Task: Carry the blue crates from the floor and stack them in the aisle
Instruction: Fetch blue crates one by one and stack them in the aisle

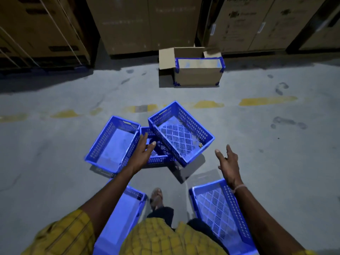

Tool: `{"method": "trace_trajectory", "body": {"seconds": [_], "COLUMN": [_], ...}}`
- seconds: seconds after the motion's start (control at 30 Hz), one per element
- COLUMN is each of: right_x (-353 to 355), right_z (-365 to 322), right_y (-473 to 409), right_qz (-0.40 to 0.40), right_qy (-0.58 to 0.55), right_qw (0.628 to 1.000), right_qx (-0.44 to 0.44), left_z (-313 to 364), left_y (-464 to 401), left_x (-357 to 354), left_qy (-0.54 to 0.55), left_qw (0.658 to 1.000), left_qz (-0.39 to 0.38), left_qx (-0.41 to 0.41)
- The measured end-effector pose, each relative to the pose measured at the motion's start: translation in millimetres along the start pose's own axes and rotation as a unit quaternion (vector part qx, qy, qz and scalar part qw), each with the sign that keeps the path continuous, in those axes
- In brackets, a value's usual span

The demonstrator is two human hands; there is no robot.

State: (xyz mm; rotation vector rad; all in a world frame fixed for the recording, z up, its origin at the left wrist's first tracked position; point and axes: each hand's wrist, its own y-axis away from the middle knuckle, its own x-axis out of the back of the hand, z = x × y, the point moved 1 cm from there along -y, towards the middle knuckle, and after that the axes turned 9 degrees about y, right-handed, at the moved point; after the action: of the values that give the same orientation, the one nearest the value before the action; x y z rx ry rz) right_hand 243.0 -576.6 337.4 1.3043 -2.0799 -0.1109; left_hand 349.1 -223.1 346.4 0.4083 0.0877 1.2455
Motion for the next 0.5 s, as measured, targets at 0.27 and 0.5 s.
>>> {"method": "trace_trajectory", "body": {"seconds": [0.27,0.5], "right_x": [-41,-70], "right_z": [-28,-22], "right_y": [-90,-182], "right_qz": [0.034,0.041], "right_qy": [-0.011,-0.005], "right_qw": [0.997,0.994], "right_qx": [-0.069,-0.097], "left_z": [26,9], "left_y": [-148,-277], "left_x": [20,0], "left_qy": [-0.095,-0.182], "left_qw": [0.994,0.980], "left_qz": [-0.047,-0.070], "left_qx": [0.040,0.050]}}
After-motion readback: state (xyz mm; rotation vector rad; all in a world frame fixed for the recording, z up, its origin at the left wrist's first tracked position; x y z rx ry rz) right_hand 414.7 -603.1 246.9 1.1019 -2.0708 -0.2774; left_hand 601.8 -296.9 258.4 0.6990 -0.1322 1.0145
